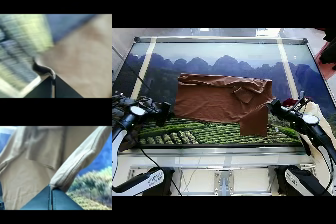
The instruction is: Fold the shirts.
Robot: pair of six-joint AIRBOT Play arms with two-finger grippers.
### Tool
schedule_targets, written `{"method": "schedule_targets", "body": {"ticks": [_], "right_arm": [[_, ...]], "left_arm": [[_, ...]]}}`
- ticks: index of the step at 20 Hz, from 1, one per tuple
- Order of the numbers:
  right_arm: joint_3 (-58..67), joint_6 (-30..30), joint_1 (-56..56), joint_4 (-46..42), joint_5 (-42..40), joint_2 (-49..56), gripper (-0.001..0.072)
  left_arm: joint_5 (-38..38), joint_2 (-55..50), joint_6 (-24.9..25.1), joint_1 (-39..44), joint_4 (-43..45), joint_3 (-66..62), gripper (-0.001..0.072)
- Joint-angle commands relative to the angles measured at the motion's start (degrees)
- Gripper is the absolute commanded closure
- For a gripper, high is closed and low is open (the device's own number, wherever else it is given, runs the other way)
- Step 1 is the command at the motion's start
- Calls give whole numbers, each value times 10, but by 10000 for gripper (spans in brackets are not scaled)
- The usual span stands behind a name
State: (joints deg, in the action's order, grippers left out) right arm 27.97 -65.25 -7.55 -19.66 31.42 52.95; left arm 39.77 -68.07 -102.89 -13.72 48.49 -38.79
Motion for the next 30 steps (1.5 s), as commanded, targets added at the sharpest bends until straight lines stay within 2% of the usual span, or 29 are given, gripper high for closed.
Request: {"method": "schedule_targets", "body": {"ticks": [1,3,5,7,9,10,12,14,15,17,20,23,25,27,30], "right_arm": [[29,38,0,-65,23,-84,686],[83,34,0,-175,70,-160,685],[149,-21,0,-274,108,-238,685],[209,-73,0,-327,115,-303,686],[279,-89,0,-357,114,-358,687],[314,-97,0,-370,114,-373,687],[389,-113,0,-397,119,-381,688],[449,-113,0,-422,120,-370,687],[472,-113,0,-437,120,-359,687],[498,-113,0,-455,115,-327,688],[505,-113,0,-436,128,-235,688],[503,-98,1,-358,175,-93,688],[502,-70,2,-324,192,9,687],[502,-66,2,-317,186,105,687],[502,-62,8,-315,153,237,687]], "left_arm": [[30,43,328,0,-212,-72,694],[73,94,462,0,-300,-146,693],[97,147,503,0,-295,-222,694],[103,204,502,0,-247,-294,694],[86,255,499,0,-185,-354,694],[70,275,482,0,-151,-383,694],[46,297,426,0,-54,-446,694],[57,297,353,0,57,-509,694],[61,297,335,0,97,-525,695],[63,297,303,0,161,-540,695],[96,274,282,0,191,-539,695],[199,189,271,2,189,-535,695],[233,115,266,2,190,-513,695],[200,36,262,2,206,-481,695],[128,-91,222,7,204,-458,695]]}}
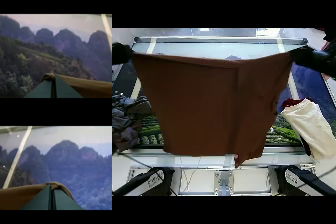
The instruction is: Fold the shirts.
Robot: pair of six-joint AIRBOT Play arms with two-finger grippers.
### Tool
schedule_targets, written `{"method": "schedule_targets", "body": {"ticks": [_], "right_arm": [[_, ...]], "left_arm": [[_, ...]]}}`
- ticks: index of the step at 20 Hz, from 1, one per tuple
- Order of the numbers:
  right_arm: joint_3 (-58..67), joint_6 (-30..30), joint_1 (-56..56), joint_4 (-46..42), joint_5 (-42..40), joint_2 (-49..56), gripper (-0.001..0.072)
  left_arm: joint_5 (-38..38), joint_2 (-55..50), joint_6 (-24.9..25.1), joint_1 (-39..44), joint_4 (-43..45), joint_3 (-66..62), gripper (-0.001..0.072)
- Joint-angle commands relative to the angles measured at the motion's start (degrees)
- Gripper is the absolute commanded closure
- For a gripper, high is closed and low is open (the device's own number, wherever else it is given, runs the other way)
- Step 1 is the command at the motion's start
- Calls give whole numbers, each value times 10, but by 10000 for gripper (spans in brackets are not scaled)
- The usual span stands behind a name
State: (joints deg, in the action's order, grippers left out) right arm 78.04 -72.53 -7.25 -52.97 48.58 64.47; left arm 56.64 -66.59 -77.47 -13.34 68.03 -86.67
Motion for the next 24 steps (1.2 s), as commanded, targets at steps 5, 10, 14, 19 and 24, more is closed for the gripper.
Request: {"method": "schedule_targets", "body": {"ticks": [5,10,14,19,24], "right_arm": [[1,36,58,20,-171,251,688],[2,36,56,18,-225,268,687],[1,34,48,-32,-124,258,687],[1,-41,47,-196,-4,233,687],[-35,-42,50,-226,40,231,687]], "left_arm": [[-176,-241,-38,66,10,21,695],[-255,-269,-38,110,10,20,694],[-203,-263,-38,108,16,20,694],[-94,-260,-126,108,193,28,694],[-58,-261,-157,108,238,78,694]]}}
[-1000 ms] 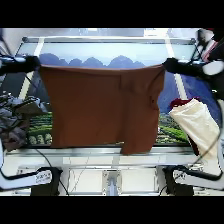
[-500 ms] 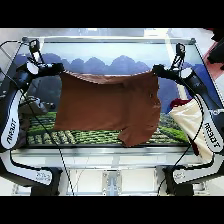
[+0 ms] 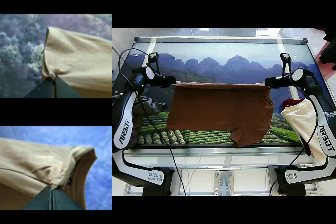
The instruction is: Fold the shirts.
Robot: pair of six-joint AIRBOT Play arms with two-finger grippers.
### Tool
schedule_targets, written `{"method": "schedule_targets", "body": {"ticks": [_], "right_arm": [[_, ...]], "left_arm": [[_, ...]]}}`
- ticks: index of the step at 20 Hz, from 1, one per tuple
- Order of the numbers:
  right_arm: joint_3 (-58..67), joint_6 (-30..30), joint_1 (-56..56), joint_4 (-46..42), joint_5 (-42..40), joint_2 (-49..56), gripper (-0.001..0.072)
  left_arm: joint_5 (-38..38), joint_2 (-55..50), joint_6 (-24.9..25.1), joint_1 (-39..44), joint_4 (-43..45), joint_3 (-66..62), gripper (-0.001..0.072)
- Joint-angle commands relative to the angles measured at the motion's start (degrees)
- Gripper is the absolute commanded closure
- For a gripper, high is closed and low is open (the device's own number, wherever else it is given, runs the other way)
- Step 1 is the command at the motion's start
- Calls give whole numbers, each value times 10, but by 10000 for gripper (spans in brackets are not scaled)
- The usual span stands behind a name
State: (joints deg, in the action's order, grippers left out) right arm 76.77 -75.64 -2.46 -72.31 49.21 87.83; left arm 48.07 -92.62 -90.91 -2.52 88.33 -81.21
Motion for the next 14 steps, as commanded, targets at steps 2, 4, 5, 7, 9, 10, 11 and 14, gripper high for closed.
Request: {"method": "schedule_targets", "body": {"ticks": [2,4,5,7,9,10,11,14], "right_arm": [[-65,-11,9,-24,11,-2,687],[-104,-11,22,-12,-24,-2,686],[-118,-11,30,-7,-44,-2,686],[-136,-11,43,-5,-74,-2,686],[-141,-11,46,-2,-81,-2,685],[-141,-11,46,-2,-81,-2,686],[-141,-11,46,-3,-81,-2,685],[-141,-14,46,-8,-79,-2,685]], "left_arm": [[25,0,-22,0,15,41,694],[22,-1,-21,0,-5,50,693],[21,-1,-21,0,-14,50,694],[14,-1,-21,0,-25,50,693],[13,-1,-21,0,-27,50,693],[13,-1,-21,0,-27,50,693],[14,-1,-21,0,-27,50,694],[16,-1,-21,0,-27,50,693]]}}
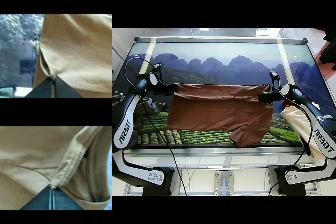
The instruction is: Fold the shirts.
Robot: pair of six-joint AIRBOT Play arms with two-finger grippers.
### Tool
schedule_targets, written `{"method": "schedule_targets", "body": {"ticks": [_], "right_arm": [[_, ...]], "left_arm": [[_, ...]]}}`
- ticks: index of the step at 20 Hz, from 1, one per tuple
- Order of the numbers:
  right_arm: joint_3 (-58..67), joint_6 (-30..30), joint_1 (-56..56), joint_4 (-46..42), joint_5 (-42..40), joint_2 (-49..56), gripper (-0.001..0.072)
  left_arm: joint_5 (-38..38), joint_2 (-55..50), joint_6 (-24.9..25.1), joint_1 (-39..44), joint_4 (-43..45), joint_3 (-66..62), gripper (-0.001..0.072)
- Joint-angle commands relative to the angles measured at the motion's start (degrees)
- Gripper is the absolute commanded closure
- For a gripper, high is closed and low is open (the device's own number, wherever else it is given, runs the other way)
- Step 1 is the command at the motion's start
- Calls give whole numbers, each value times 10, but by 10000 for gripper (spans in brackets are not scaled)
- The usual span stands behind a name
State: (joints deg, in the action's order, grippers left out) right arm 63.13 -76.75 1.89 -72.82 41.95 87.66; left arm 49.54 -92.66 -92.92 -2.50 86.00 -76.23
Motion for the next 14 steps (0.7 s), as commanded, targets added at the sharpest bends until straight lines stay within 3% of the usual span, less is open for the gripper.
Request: {"method": "schedule_targets", "body": {"ticks": [1,5,6,7,8,9,14], "right_arm": [[-4,-14,2,-10,-7,0,685],[-4,-57,1,-51,-2,0,683],[-4,-65,1,-52,1,0,638],[-4,-68,1,-55,4,-2,527],[-3,-80,1,-67,10,-7,388],[2,-94,1,-87,29,-14,376],[21,-152,-7,-225,125,-134,359]], "left_arm": [[4,0,0,0,-3,1,693],[14,0,-1,0,-3,1,693],[14,0,0,0,-3,0,679],[14,0,0,0,-1,0,619],[14,0,-1,0,6,-3,397],[24,2,-1,0,9,-11,254],[39,108,-1,0,11,-34,243]]}}
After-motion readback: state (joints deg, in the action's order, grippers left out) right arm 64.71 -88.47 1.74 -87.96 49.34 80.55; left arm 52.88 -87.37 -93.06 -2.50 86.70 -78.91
